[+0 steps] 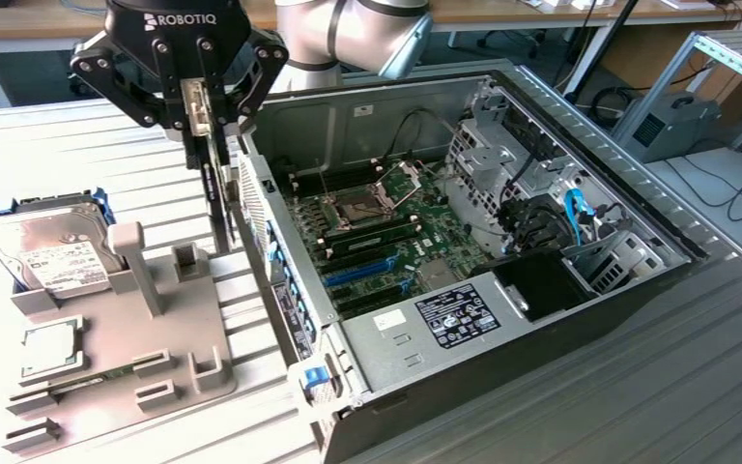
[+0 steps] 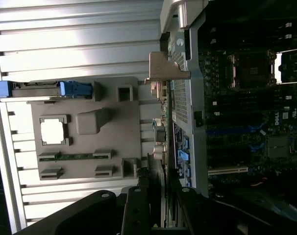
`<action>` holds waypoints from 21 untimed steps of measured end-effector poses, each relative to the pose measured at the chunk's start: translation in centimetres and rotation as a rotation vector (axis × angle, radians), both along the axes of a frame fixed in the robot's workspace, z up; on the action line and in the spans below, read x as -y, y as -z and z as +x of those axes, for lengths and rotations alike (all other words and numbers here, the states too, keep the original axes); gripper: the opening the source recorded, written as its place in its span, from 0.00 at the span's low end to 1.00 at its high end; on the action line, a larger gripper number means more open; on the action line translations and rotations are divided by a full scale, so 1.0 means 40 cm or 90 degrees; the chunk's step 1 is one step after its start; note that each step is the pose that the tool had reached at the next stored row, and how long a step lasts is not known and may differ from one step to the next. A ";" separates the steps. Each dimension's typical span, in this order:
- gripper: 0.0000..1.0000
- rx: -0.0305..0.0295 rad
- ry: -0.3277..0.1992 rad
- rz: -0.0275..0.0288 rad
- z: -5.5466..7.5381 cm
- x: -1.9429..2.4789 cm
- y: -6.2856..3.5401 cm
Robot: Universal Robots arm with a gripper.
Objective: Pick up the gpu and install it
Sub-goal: 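Pick up the gpu and move the gpu toward the slot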
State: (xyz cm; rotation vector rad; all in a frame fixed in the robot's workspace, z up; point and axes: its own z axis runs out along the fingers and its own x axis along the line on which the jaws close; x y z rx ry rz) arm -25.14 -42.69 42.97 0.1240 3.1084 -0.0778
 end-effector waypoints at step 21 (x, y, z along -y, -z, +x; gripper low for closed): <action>0.26 0.0000 0.000 0.0000 0.053 0.000 0.000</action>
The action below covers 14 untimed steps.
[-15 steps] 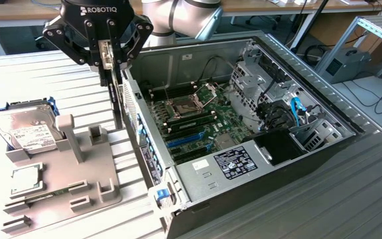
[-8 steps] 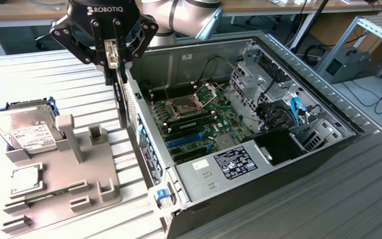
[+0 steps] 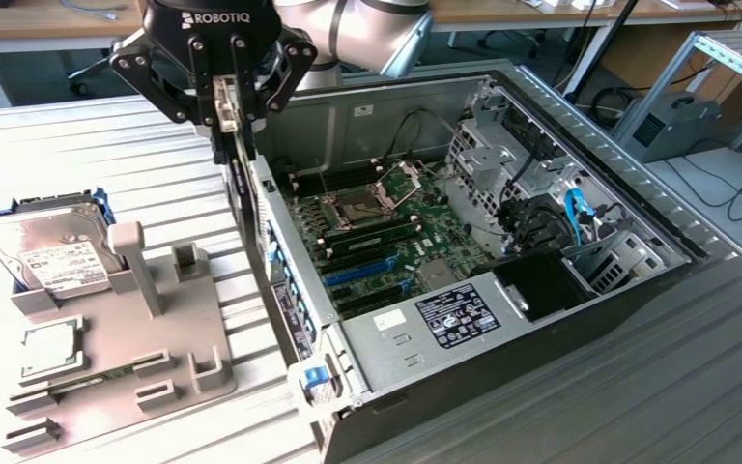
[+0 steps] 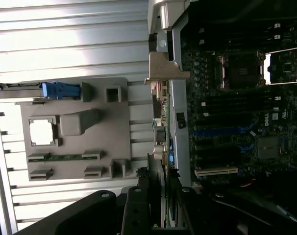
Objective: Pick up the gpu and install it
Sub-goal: 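Pick up the gpu and move the gpu toward the slot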
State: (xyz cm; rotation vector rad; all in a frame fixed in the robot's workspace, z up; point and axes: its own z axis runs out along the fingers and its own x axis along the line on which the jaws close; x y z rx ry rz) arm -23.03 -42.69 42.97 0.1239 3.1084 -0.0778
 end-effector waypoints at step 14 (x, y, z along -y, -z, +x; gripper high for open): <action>0.26 0.0000 0.000 -0.0001 0.096 0.000 0.000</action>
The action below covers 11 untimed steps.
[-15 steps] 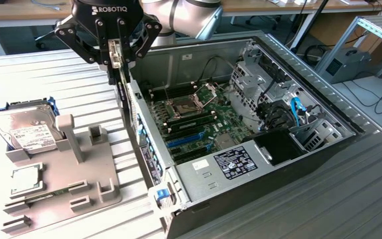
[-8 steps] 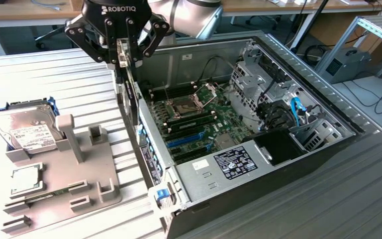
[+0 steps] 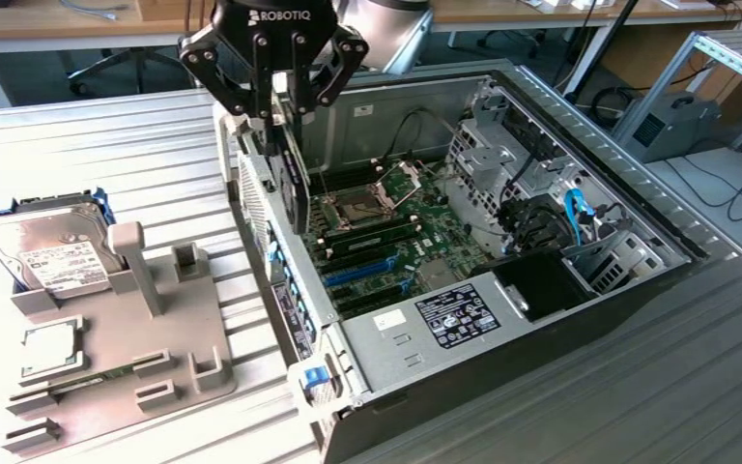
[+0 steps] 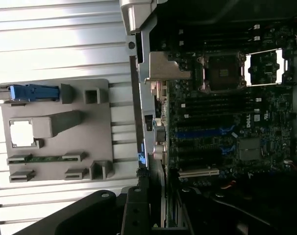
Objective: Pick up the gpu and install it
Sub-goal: 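Pick up the gpu and move the gpu toward the slot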
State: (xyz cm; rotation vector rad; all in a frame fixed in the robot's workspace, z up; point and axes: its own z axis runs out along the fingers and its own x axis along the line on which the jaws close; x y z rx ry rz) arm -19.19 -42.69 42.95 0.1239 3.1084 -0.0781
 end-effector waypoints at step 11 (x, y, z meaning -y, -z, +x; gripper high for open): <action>0.26 0.0000 0.000 -0.0046 0.221 -0.018 0.047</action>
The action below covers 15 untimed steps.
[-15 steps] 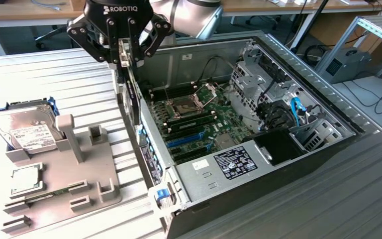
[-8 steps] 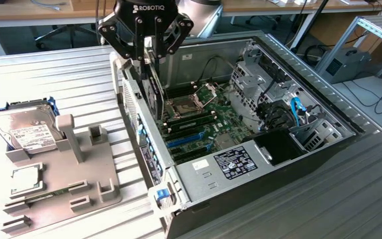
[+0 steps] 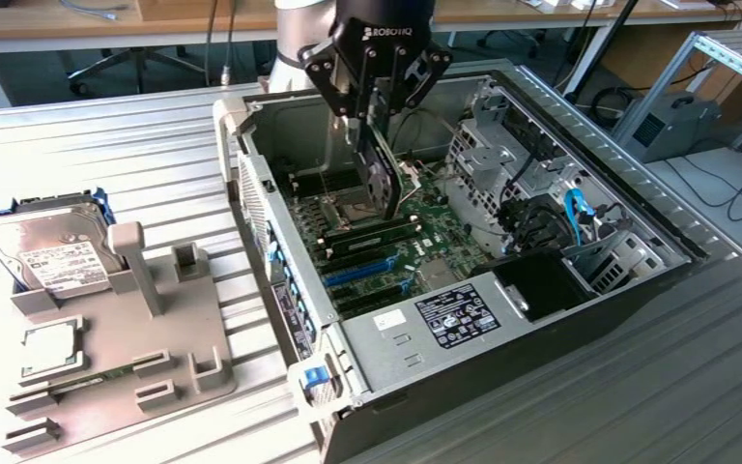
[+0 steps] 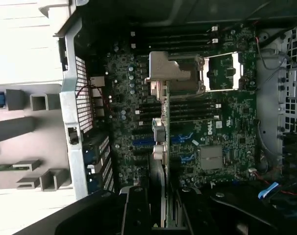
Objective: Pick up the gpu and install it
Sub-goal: 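Pick up the gpu and move the gpu toward the slot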
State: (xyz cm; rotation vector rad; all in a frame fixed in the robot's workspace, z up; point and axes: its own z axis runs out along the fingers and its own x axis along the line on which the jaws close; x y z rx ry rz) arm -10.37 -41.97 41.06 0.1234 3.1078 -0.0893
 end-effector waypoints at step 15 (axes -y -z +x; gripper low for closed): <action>0.26 0.0000 0.000 0.0000 0.118 -0.015 0.045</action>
